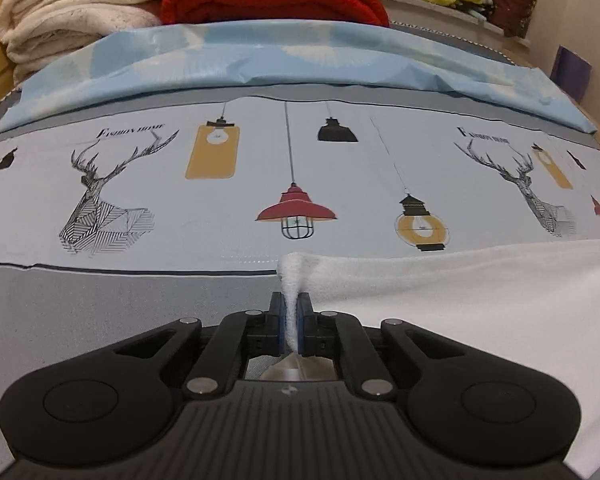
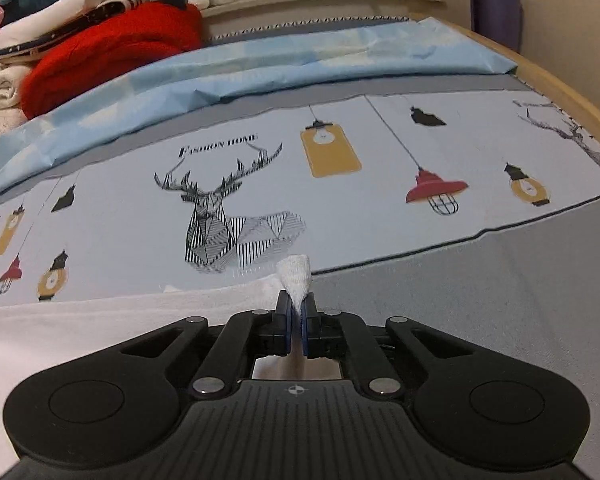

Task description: Fold small clothes

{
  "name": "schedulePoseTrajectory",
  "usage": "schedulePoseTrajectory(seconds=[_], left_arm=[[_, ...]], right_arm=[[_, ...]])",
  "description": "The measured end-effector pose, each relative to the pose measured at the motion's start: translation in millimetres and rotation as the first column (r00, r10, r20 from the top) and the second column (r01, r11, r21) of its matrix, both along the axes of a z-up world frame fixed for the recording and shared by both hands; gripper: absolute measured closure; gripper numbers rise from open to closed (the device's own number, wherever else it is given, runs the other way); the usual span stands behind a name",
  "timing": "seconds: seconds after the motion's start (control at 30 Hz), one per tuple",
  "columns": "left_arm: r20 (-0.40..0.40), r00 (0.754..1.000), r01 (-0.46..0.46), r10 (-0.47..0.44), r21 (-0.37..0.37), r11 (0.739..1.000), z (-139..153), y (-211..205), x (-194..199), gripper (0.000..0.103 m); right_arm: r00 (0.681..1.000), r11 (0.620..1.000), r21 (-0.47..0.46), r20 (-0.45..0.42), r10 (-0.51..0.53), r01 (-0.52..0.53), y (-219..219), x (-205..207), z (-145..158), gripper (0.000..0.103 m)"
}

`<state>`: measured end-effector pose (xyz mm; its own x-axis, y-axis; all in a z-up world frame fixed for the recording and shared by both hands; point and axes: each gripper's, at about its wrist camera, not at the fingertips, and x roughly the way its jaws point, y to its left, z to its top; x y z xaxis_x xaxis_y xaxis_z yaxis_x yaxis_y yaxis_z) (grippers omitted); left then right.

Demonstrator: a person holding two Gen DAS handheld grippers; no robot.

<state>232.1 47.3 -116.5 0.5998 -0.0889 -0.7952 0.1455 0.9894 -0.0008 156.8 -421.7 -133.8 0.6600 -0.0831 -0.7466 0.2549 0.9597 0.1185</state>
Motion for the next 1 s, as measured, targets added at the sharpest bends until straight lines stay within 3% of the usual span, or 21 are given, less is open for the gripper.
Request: schedulePoseTrajectory(seconds=[0.1, 0.17, 0.2, 0.23, 0.33, 0.43, 0.57, 0.73, 0.77, 0.83, 0.87, 0.9, 0.93, 1.0], left_arm=[[-0.069, 0.998, -0.014, 0.013, -0.005, 1.000, -8.5, 3.3, 3.3, 0.093], [-0.145, 0.989, -0.013, 0.005, -0.052, 0.999, -13.6, 5.9, 1.9, 0.088], [-0.143, 0.990, -0.016, 0.008, -0.053, 0.998, -11.3, 6.6, -1.1, 0.088], [-0.128, 0.992, -0.015, 0.008, -0.051, 0.999, -6.9, 7.5, -4.8, 0.088], [-0.150, 0.989, -0.017, -0.002, -0.126, 0.992, 0.4, 17.7, -15.1, 0.087], [-0.258, 0.966, -0.026, -0.024, -0.189, 0.982, -3.5, 28.8, -28.8, 0.077], [-0.371, 0.927, 0.007, -0.060, -0.143, 0.990, -12.8, 33.1, -60.2, 0.071], [-0.448, 0.893, -0.056, -0.040, -0.199, 0.978, -36.8, 38.2, -100.9, 0.070], [-0.449, 0.893, -0.059, -0.035, -0.193, 0.979, -40.1, 37.0, -106.5, 0.071], [-0.432, 0.901, -0.049, -0.026, -0.162, 0.986, -42.1, 34.8, -116.1, 0.094], [-0.424, 0.905, -0.050, -0.021, -0.157, 0.986, -40.7, 37.2, -118.5, 0.097], [-0.409, 0.912, -0.075, -0.003, -0.174, 0.982, -37.1, 41.8, -122.4, 0.099], [-0.390, 0.921, -0.099, 0.017, -0.192, 0.976, -32.2, 45.6, -126.1, 0.099], [-0.370, 0.928, -0.132, 0.046, -0.210, 0.969, -26.3, 52.6, -133.5, 0.100]], right_arm=[[1.000, 1.000, -0.001, -0.017, -0.023, 0.023, -0.4, 1.3, 0.6, 0.096], [0.995, 0.999, 0.007, -0.089, -0.044, 0.045, -2.3, 3.4, -4.8, 0.083], [0.988, 0.999, 0.019, -0.148, -0.046, 0.050, -3.4, 3.7, -9.3, 0.077], [0.982, 0.998, 0.023, -0.185, -0.045, 0.050, -3.5, 1.5, -11.1, 0.076], [0.985, 1.000, 0.019, -0.174, -0.018, 0.022, 0.0, -13.8, -1.0, 0.074], [0.987, 0.999, 0.051, -0.162, 0.025, -0.017, 0.6, -36.8, 12.9, 0.065], [0.982, 0.990, 0.140, -0.181, 0.057, -0.031, 2.9, -70.1, 22.2, 0.056], [0.968, 0.982, 0.188, -0.247, 0.039, 0.008, 11.2, -114.8, 4.3, 0.055], [0.960, 0.983, 0.183, -0.278, 0.030, 0.022, 11.7, -119.8, -1.2, 0.056], [0.947, 0.985, 0.172, -0.320, 0.022, 0.035, 12.3, -128.2, -9.5, 0.056], [0.942, 0.985, 0.170, -0.334, 0.022, 0.037, 12.0, -131.2, -12.9, 0.062], [0.940, 0.984, 0.175, -0.340, 0.021, 0.041, 11.2, -134.2, -15.0, 0.086], [0.940, 0.980, 0.193, -0.341, 0.027, 0.042, 10.5, -137.3, -15.7, 0.098], [0.953, 0.977, 0.202, -0.302, 0.003, 0.061, 8.0, -145.3, -10.0, 0.100]])
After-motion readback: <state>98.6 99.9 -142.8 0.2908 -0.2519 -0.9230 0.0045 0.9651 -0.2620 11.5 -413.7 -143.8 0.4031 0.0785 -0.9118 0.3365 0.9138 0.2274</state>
